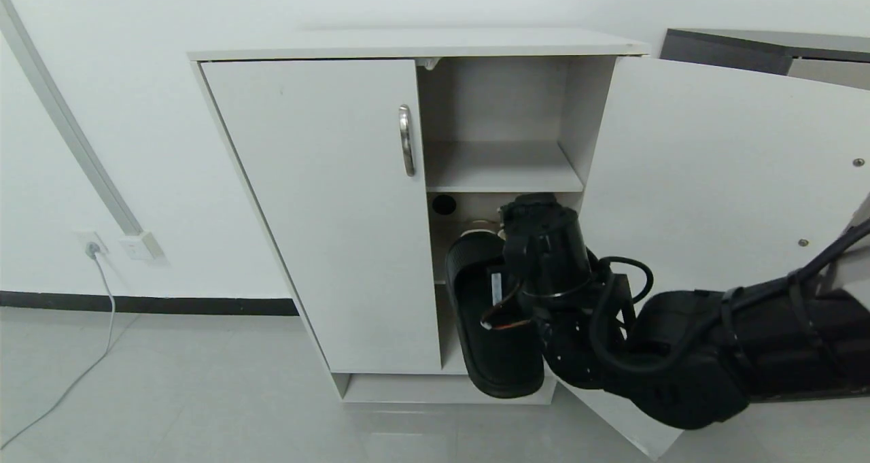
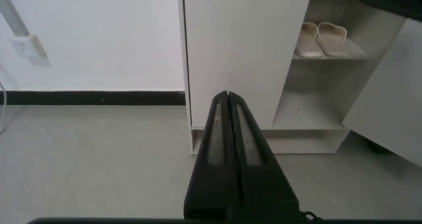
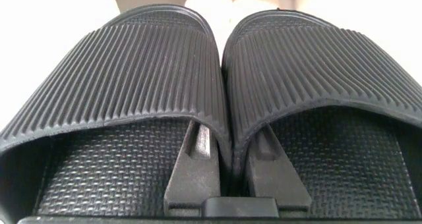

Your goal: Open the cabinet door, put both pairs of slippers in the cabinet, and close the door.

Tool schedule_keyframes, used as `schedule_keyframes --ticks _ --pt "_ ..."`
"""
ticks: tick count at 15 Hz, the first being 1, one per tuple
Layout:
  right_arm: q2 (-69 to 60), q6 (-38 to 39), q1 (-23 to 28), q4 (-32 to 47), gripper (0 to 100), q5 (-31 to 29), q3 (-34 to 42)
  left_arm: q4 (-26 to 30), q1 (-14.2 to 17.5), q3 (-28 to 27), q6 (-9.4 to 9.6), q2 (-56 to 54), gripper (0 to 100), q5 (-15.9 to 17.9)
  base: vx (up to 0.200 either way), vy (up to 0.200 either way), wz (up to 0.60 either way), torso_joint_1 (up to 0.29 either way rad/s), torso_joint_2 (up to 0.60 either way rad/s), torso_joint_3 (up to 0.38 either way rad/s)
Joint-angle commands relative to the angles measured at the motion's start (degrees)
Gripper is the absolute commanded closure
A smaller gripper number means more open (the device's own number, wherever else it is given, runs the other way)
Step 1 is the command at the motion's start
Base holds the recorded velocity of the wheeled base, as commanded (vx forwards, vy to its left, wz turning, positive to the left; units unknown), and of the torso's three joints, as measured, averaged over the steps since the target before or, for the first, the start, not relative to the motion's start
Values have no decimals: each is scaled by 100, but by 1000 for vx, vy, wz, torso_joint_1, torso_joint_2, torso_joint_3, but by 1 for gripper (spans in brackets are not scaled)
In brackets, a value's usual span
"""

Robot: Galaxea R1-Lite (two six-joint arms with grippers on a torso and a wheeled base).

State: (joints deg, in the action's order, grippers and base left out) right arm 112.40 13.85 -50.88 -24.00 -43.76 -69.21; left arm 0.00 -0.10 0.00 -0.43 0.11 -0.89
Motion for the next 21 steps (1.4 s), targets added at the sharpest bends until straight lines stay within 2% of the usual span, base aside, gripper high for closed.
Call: schedule_keyframes --ticks 1,4,12,21 --pt "-34 276 -1 897 100 -335 -1157 0 1 0 -1 -2 100 1 0 0 0 0 0 0" --pt "-7 276 43 1310 100 -343 -1491 0 10 0 -1 -2 100 -8 0 0 0 0 0 0" --pt "72 197 219 1346 100 -335 -1587 0 1 0 8 -2 100 -8 0 0 0 0 0 0" --pt "72 188 246 1337 100 -335 -1614 0 10 0 8 -2 100 -8 200 0 0 1 3 4"
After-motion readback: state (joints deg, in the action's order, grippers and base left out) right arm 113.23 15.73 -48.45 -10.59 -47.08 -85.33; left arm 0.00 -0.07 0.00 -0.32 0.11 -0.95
